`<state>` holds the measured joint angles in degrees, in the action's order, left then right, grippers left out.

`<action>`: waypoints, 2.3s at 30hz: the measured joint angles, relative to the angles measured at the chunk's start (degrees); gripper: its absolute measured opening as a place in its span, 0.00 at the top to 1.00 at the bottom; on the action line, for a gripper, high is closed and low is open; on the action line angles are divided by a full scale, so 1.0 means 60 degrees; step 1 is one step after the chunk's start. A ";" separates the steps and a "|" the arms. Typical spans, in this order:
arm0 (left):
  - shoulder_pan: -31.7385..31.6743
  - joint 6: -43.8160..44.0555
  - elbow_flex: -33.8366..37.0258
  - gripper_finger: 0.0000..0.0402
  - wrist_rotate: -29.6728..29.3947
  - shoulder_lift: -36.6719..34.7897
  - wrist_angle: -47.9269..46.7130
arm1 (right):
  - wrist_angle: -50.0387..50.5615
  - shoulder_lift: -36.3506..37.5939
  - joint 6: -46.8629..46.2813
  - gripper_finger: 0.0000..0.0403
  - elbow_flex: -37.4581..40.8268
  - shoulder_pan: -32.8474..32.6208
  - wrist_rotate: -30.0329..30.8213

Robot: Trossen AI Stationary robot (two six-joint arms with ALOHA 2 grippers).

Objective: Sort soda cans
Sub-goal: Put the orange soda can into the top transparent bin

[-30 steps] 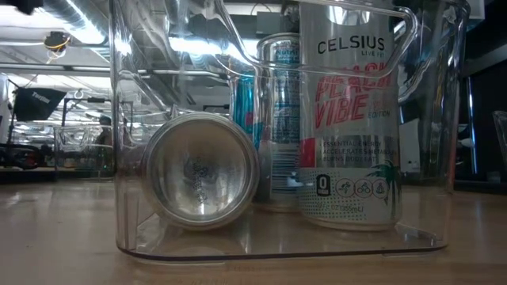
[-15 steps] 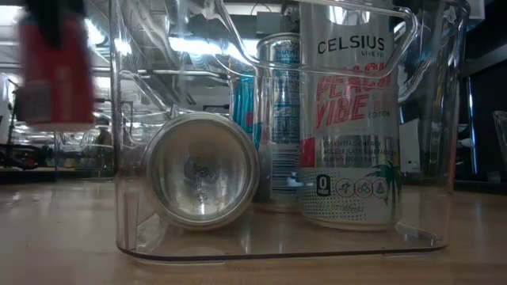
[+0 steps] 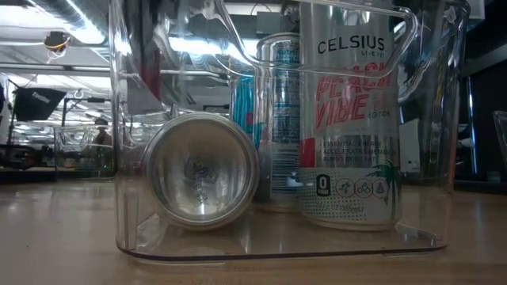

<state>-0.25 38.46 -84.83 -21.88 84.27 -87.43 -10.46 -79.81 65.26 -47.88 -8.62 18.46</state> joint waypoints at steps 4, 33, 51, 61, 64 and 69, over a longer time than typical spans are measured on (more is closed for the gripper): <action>-0.1728 -0.0922 -0.0009 0.26 -0.0111 0.0000 0.0108 | -0.0004 0.0000 0.0125 0.62 0.0000 0.0000 0.0000; -0.8504 -0.4023 0.0006 0.26 0.1170 0.2079 0.3713 | 0.0071 0.0000 0.0959 0.62 0.0000 0.0000 0.0076; -0.8393 -0.4238 0.0013 0.17 0.2152 0.3439 0.4440 | 0.0193 0.0000 0.0942 0.62 -0.0004 0.0000 0.0076; -0.8386 -0.4339 0.0004 0.12 0.2115 0.3371 0.4381 | 0.0204 0.0000 0.0931 0.62 -0.0004 0.0001 0.0073; -0.8386 -0.4438 -0.0005 0.12 0.2054 0.3182 0.4363 | 0.0222 0.0000 0.0931 0.62 -0.0004 0.0004 0.0073; -0.8397 -0.4470 -0.0020 0.11 0.2035 0.2427 0.4324 | 0.0222 0.0000 0.0931 0.62 -0.0004 0.0001 0.0073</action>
<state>-50.63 11.64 -84.95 -9.67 98.83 -61.48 -9.13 -79.81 70.85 -47.90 -8.62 18.90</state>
